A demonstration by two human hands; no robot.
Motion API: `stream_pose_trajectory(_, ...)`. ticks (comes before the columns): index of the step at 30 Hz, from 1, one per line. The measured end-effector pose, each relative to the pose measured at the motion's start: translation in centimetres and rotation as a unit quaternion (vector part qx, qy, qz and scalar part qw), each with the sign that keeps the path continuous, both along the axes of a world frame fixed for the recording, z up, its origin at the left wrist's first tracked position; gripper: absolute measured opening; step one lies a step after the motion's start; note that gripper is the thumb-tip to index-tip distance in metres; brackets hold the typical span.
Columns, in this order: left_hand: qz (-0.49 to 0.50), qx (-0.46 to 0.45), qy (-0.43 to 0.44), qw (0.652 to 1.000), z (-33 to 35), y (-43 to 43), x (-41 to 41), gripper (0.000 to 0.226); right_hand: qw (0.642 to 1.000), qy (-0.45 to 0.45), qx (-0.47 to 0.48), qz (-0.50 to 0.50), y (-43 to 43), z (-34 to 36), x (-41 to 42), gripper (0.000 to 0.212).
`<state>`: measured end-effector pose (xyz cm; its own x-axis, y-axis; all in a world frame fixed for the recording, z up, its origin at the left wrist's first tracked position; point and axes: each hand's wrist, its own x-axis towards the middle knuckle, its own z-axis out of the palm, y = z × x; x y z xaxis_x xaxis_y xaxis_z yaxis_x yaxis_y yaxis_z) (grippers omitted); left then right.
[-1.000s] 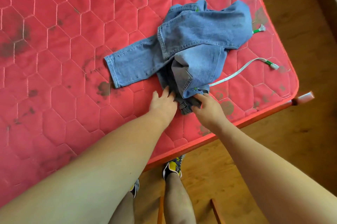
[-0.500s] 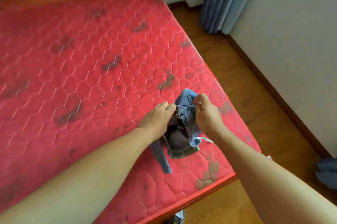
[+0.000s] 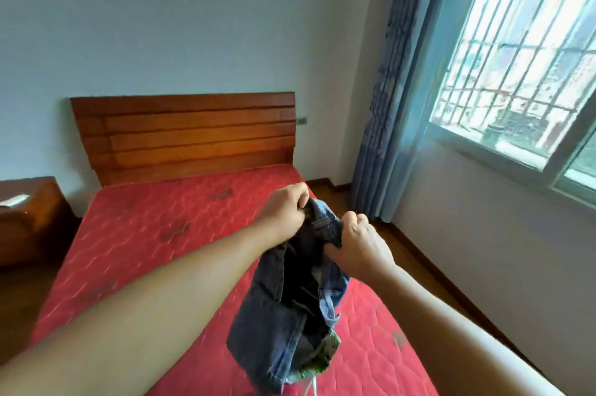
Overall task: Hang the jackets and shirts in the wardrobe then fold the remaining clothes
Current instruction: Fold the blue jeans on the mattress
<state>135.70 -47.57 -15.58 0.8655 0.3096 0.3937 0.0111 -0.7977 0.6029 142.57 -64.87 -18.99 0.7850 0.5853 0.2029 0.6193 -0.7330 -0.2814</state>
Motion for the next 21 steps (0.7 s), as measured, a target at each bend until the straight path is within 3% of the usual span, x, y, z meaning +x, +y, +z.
stream_pose_trajectory(5, 0.018, 0.053, -0.016, 0.998, 9.2, 3.5, -4.8, 0.027, 0.991, -0.035, 0.124, -0.031, 2.7, 8.1, -3.2, 0.031)
stream_pose_trajectory(10, 0.025, 0.068, -0.015, 0.997, 14.5, 7.0, -8.5, 0.034, 0.964, 0.028, 0.266, -0.003, 5.1, 15.5, -5.9, 0.032)
stream_pose_trajectory(14, 0.005, 0.072, -0.033, 0.997, 17.0, 8.3, -10.8, 0.023, 0.927, 0.104, 0.359, 0.026, 7.8, 18.8, -8.0, 0.040)
stream_pose_trajectory(16, 0.013, 0.096, -0.022, 0.995, 17.4, 8.9, -12.1, 0.015, 0.923, 0.111, 0.366, 0.036, 8.9, 20.1, -8.6, 0.040)
stream_pose_trajectory(18, 0.028, 0.128, 0.003, 0.991, 17.3, 10.0, -13.3, 0.021, 0.935, 0.095, 0.338, 0.055, 9.7, 20.9, -8.8, 0.036)
stream_pose_trajectory(21, 0.055, 0.132, 0.025, 0.989, 17.4, 11.5, -15.0, 0.027, 0.972, 0.014, 0.217, 0.094, 10.2, 21.1, -8.7, 0.023)
